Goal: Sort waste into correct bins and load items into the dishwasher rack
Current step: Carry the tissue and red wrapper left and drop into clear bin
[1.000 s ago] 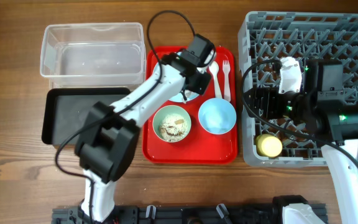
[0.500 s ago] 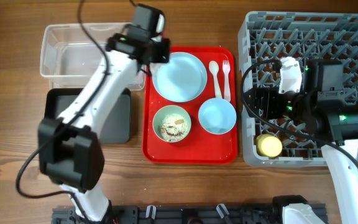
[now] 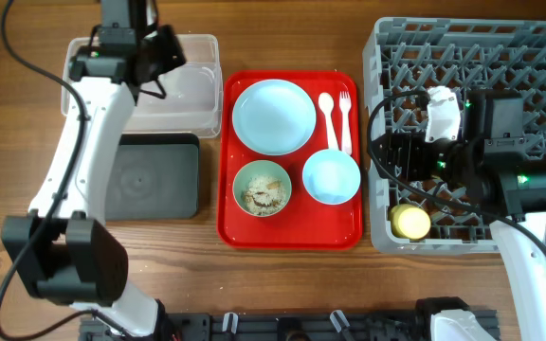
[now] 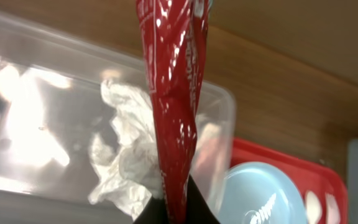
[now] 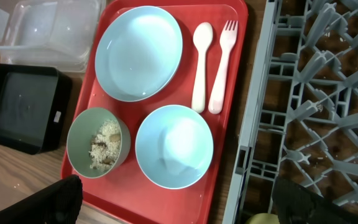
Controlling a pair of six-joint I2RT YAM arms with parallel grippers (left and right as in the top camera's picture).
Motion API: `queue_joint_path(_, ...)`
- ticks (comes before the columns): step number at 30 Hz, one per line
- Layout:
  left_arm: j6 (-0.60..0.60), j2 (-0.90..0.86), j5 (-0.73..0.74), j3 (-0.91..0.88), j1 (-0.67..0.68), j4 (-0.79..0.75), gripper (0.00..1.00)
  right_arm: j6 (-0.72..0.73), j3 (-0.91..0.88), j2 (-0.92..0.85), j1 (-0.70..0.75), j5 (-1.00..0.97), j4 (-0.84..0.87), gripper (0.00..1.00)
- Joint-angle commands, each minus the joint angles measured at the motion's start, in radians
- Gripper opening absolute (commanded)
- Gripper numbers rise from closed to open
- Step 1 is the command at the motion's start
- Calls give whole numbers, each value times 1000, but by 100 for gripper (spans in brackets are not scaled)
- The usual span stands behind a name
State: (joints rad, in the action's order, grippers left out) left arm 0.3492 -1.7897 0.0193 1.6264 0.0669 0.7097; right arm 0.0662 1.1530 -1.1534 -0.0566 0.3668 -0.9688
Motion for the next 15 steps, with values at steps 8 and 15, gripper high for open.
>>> queue_joint_path(8,78,-190,-21,-3,-65,66,75,-11,19,-3,-6,24,-1,100)
queue_joint_path(15,70,-156,-16,-3,-65,51,95,-11,19,-3,-6,24,-2,100)
